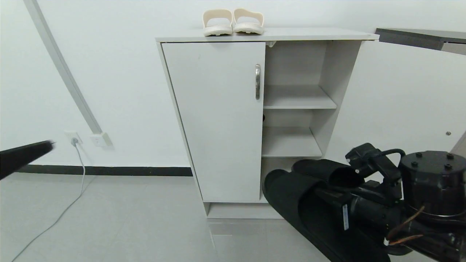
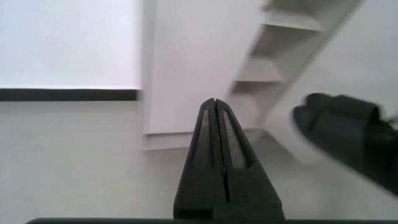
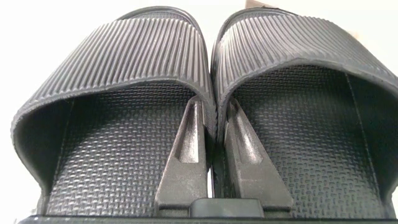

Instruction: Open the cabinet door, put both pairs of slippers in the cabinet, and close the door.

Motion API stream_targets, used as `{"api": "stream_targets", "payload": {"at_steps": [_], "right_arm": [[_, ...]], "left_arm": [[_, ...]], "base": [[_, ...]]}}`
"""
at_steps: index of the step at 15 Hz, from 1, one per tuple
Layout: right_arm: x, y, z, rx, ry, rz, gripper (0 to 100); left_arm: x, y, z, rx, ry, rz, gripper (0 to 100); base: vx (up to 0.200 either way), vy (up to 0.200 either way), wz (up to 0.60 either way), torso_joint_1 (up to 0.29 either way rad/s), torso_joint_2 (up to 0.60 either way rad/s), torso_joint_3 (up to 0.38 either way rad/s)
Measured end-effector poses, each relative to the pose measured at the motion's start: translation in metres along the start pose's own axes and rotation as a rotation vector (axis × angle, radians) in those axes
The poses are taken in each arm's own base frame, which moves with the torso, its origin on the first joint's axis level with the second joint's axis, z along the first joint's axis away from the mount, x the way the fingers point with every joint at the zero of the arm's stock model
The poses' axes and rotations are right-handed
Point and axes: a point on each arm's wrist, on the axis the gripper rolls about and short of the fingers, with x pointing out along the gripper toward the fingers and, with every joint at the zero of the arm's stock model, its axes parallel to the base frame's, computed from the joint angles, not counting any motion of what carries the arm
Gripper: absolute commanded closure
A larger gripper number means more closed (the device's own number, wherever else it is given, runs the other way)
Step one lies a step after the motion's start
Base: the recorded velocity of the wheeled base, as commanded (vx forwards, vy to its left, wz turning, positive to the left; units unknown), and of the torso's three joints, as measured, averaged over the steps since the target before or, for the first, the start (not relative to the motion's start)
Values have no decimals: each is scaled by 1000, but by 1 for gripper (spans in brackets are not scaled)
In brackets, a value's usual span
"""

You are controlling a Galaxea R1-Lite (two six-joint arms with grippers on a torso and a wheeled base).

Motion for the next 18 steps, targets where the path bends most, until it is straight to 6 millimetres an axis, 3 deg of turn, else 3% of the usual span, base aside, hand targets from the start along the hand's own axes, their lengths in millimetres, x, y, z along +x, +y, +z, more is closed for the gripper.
{"api": "stream_targets", "payload": {"at_steps": [3,5,7,11,13,16,18], "right_arm": [[27,4,5,92,-4,-113,100],[36,6,1,85,21,-117,100],[41,9,-3,78,37,-111,100],[44,17,-7,65,50,-102,100],[45,21,-10,55,58,-104,100],[45,28,-12,45,63,-84,100],[45,32,-13,41,56,-75,100]], "left_arm": [[-66,21,-44,45,-82,260,100],[-87,26,-85,61,-104,371,100],[-88,30,-129,66,-116,428,100],[-70,37,-186,132,-146,430,100],[-68,38,-198,148,-152,420,100],[-66,34,-207,194,-107,186,100],[-66,33,-207,205,-109,168,100]], "base": [[0,0,0,0,0,0],[0,0,0,0,0,0],[0,0,0,0,0,0],[0,0,0,0,0,0],[0,0,0,0,0,0],[0,0,0,0,0,0],[0,0,0,0,0,0]]}}
